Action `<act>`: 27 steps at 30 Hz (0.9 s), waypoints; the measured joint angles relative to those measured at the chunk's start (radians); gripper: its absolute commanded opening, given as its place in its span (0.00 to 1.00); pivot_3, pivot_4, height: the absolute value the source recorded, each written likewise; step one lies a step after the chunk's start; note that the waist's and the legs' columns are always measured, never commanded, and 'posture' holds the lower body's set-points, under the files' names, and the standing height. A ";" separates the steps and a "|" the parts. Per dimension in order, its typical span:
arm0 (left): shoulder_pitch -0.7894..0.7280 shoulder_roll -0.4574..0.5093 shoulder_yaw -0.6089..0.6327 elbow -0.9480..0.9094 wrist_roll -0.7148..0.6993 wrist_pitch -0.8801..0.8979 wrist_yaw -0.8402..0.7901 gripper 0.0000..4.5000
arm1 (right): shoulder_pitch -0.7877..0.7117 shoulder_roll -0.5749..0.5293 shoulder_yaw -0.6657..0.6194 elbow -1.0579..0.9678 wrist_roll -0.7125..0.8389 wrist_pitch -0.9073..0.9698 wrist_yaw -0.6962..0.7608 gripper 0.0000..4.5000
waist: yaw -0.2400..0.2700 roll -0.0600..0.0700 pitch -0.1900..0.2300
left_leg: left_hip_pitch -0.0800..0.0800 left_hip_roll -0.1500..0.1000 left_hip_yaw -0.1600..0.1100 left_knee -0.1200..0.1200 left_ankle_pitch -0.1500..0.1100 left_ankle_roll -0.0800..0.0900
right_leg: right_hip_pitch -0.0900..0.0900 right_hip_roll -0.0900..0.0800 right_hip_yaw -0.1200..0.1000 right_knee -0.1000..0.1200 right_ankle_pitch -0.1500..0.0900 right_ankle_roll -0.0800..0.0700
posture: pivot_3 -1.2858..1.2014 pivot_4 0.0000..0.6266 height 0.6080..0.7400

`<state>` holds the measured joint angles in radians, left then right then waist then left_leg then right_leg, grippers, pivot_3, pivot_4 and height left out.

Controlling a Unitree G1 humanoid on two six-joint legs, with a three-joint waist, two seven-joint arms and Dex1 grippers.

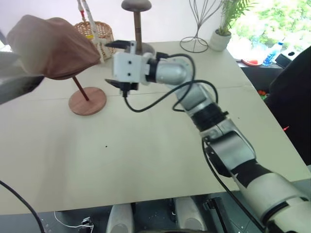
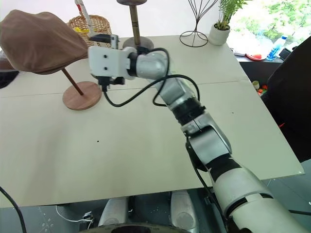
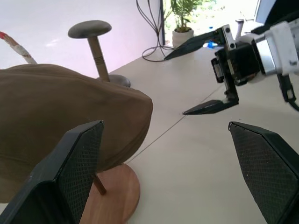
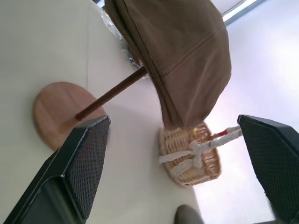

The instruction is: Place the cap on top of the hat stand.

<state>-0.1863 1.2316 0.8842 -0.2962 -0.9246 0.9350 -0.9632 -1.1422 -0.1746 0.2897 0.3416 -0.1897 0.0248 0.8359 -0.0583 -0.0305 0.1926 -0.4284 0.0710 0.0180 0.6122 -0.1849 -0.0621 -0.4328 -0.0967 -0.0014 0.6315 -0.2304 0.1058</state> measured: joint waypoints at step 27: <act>-0.260 -0.010 -0.822 -0.261 0.961 -0.391 0.347 1.00 | -0.154 -0.593 -0.405 -0.432 0.892 1.339 0.235 1.00 | 0.020 0.004 0.002 | -0.007 0.002 0.005 0.002 0.000 0.001 | -0.009 0.000 0.002 0.000 0.001 0.000 | 0.52 0.24 0.91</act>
<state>-0.4465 1.2218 0.0621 -0.5574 0.0361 0.5444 -0.6160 -1.2962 -0.7679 -0.1148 -0.0904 0.7024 1.3642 1.0712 -0.0382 -0.0264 0.1951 -0.4357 0.0729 0.0229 0.6141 -0.1848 -0.0614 -0.4419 -0.0965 0.0009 0.6313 -0.2296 0.1053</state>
